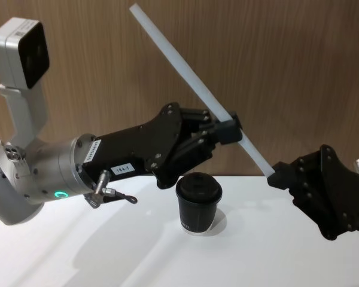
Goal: Pick up the straw with one hand, pass it to the other hand, and insert it into the cup.
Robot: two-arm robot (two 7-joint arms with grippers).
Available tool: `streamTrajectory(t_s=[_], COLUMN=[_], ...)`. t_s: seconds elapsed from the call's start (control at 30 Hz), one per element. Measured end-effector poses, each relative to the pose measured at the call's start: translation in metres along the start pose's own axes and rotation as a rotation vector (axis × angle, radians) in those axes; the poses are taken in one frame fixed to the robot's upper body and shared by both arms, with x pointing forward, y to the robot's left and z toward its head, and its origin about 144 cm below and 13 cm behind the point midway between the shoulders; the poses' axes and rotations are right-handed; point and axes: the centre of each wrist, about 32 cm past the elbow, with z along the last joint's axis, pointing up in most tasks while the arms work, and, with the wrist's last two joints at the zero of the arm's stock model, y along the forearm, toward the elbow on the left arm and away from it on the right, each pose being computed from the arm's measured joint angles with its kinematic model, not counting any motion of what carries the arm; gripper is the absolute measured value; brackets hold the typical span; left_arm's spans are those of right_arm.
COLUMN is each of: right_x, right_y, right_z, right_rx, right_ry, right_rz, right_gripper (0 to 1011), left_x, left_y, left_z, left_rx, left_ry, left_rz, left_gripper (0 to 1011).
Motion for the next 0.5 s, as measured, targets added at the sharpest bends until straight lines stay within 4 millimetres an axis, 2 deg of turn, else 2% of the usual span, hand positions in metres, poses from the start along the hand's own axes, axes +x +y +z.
streamTrajectory(t_s=[0.23,0.5], right_x=[0.0,0.0], right_y=[0.0,0.0], right_z=[0.0,0.0], right_rx=[0.0,0.0], right_ry=[0.0,0.0], right_rz=[0.0,0.0], right_gripper=[1,6], left_x=[0.0,0.0], left_y=[-0.0001,0.0], left_z=[0.0,0.0], left_rx=[0.0,0.0], left_ry=[0.0,0.0], left_rz=[0.0,0.0], left_gripper=[11,11])
